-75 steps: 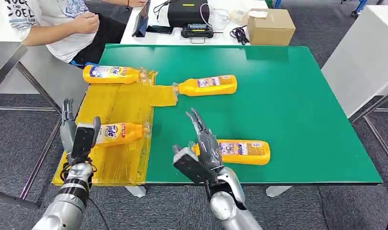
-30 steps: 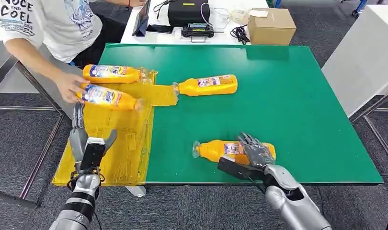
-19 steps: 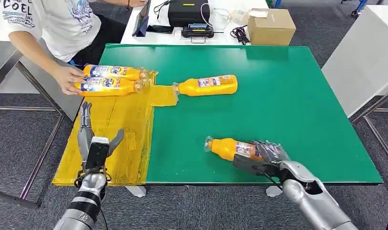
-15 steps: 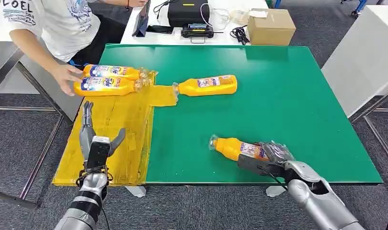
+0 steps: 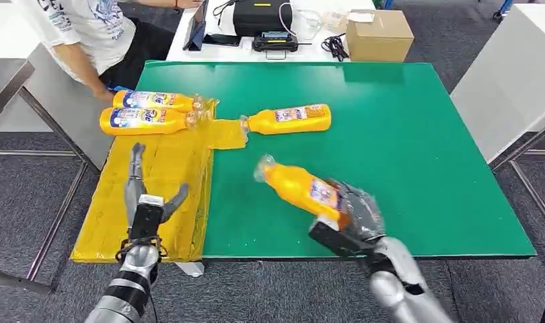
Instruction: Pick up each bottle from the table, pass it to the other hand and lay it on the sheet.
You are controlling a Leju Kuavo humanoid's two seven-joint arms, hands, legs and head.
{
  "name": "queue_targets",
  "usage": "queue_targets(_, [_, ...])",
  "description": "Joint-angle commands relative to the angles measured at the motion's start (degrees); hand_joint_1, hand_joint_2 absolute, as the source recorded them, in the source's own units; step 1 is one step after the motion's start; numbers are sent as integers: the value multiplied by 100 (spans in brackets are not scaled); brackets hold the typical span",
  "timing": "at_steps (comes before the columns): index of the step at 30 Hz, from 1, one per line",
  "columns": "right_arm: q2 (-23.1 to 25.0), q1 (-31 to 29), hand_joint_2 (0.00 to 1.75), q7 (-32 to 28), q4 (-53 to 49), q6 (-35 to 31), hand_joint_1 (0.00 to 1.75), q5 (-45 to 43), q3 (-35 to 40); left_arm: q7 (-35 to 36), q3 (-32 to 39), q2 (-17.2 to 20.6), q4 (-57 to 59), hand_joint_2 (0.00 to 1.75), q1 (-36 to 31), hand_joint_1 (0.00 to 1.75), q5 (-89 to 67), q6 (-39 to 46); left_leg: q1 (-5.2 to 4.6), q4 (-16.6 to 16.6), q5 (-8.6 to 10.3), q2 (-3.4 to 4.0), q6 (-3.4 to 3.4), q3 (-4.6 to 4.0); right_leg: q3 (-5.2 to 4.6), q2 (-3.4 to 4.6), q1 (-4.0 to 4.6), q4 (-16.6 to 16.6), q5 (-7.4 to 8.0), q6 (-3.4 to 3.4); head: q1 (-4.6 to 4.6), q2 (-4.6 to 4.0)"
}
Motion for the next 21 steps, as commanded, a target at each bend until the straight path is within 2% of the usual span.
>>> queue_targets(1, [1393, 358, 175, -521, -876, -663, 175, -18, -918, 65, -105, -371, -320, 175, 303, 0, 169, -891, 7, 7, -19, 7, -10, 17, 18, 3, 7, 7, -17, -14, -2, 0])
queue_targets(2, [1388, 360, 175, -542, -842, -639, 175, -32, -944, 71, -89, -355, -329, 175, 298, 0, 169, -912, 2, 1, -10, 6, -5, 7, 9, 1, 1, 3, -9, -8, -2, 0])
queue_targets(3, [1578, 411, 175, -1101, -891, -1146, 175, 23, -1125, 238, -29, -391, -313, 175, 286, 0, 271, -1237, 6, 3, -17, 8, -7, 19, 24, 0, 6, 2, -15, -12, 2, 0])
queue_targets(6, [1742, 579, 175, -1497, -1178, -1681, 175, 180, -1269, 953, -255, -519, -548, 175, 383, 0, 980, -2654, 0, 6, -15, 5, -8, 11, 17, -3, -1, 5, -14, -14, 2, 0])
queue_targets(9, [1791, 621, 175, -1522, -965, -1712, 175, 94, -1409, 1450, -556, -464, -765, 175, 472, 0, 1973, -3761, -6, 6, -14, -8, -9, 7, 14, -11, -6, 5, -15, -14, 0, 0])
queue_targets(12, [1830, 569, 175, -1673, -362, -1334, 175, -160, -1506, 1836, -830, -266, -1004, 175, 588, 0, 3079, -4708, -5, -4, -10, 5, -6, 11, 17, 0, -4, -9, -5, -10, 2, 0])
queue_targets(15, [1908, 476, 175, -1849, 418, -945, 175, 56, -1243, 1991, -1082, -150, -1109, 175, 626, 0, 3527, -5115, 1, -9, -17, 25, -13, 35, 38, 14, 2, -15, -7, -18, 2, 0])
queue_targets(17, [2114, 386, 175, -1928, 983, -931, 175, 179, -971, 2179, -1221, -165, -988, 175, 582, 0, 3804, -5291, 1, -11, -15, 24, -13, 32, 35, 13, 2, -15, -5, -17, 0, 0])
queue_targets(21, [2215, 332, 175, -1984, 1225, -1048, 175, 271, -820, 2183, -1285, -183, -907, 175, 559, 0, 3834, -5268, 3, -10, -14, 28, -10, 26, 27, 18, 3, -12, -3, -14, 2, 0])
